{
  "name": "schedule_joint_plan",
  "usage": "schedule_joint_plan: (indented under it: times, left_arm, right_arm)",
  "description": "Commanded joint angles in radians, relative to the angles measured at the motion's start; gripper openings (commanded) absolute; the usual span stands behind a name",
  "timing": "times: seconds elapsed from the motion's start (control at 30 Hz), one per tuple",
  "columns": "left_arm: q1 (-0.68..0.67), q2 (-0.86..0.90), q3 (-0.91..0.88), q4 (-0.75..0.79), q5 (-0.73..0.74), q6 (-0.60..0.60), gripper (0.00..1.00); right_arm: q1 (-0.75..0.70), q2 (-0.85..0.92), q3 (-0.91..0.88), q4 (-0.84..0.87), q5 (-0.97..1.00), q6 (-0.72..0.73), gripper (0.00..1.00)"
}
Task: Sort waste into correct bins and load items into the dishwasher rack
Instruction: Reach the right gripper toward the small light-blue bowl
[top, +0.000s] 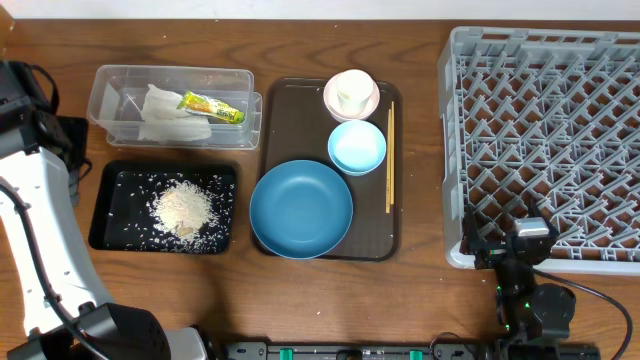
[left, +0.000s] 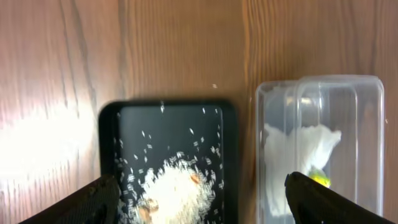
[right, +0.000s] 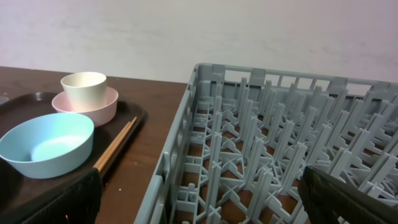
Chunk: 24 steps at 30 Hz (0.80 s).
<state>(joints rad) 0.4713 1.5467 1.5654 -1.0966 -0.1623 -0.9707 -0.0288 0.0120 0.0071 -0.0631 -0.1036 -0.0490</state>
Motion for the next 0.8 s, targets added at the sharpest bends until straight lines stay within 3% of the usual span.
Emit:
schedule_joint_plan:
  times: [0.0, 0.17, 0.33, 0.57, 0.67, 0.77]
  left_arm:
    - [0.004, 0.004, 0.003, -0.006, 0.046, 0.005, 0.88]
    - [0.004, 0.004, 0.003, -0.006, 0.046, 0.005, 0.88]
    - [0.004, 0.004, 0.003, -0.006, 0.046, 0.005, 0.88]
    - [0.004, 0.004, 0.003, -0.006, 0.046, 0.005, 0.88]
    - [0.004, 0.004, 0.003, -0.006, 0.046, 0.005, 0.88]
    - [0.004, 0.004, 0.003, -0.006, 0.046, 0.005, 0.88]
  right_arm:
    - [-0.005, -0.005, -0.002, 0.003, 0.002, -0.012, 0.99]
    - [-0.004, -0.005, -0.002, 0.119, -0.208, 0.141, 0.99]
    - [-0.003, -0.005, -0.002, 0.442, -0.419, 0.452, 0.99]
    - [-0.003, -0.001, 0.006, 0.779, -0.193, 0.81, 0.99]
    - [-0.003, 0.028, 0.064, 0.78, -0.143, 0.816, 0.99]
    - [-0.003, 0.116, 0.19, 0.691, -0.198, 0.697, 0.99]
